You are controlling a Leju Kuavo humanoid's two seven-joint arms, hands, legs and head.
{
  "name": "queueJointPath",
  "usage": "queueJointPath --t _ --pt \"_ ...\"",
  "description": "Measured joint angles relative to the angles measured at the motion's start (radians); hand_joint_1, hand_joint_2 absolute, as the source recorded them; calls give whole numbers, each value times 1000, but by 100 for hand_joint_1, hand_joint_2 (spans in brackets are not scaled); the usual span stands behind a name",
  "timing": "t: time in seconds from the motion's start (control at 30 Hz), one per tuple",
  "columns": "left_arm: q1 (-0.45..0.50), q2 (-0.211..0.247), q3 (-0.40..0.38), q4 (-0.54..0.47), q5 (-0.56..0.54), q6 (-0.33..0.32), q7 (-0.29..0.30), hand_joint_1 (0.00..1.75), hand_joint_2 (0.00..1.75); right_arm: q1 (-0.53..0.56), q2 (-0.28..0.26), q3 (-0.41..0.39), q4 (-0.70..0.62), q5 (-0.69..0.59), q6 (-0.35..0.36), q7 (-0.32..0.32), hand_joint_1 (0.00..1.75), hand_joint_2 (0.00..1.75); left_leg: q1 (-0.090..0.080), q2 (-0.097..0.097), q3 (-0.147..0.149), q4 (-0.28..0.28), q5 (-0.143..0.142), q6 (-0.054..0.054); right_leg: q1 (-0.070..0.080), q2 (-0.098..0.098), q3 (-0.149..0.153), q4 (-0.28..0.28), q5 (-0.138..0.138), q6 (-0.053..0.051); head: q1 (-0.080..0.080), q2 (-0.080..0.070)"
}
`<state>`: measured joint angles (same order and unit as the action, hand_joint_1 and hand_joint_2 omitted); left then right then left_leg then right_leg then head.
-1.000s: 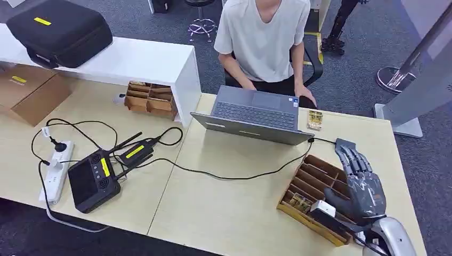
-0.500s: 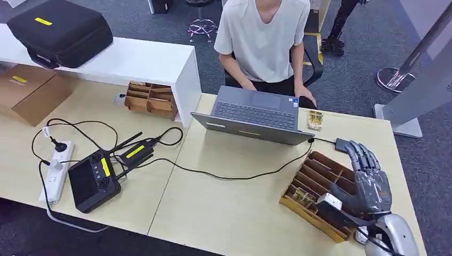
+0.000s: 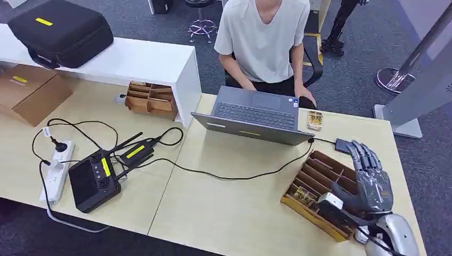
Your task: Pass the card to the sensor for recognition and then transmit it.
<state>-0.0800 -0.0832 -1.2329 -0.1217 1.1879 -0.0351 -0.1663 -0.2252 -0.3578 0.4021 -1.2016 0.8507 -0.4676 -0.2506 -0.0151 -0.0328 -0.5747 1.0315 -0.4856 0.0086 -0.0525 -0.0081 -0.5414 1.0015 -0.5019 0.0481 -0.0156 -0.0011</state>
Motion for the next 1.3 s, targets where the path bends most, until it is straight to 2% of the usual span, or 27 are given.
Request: queueJointPath --t 1.3 --pt "0 1 0 0 0 0 0 0 175 10 18 -24 -1 2 -20 -9 0 175 0 0 0 0 0 0 0 0 -1 0 0 0 0 0"
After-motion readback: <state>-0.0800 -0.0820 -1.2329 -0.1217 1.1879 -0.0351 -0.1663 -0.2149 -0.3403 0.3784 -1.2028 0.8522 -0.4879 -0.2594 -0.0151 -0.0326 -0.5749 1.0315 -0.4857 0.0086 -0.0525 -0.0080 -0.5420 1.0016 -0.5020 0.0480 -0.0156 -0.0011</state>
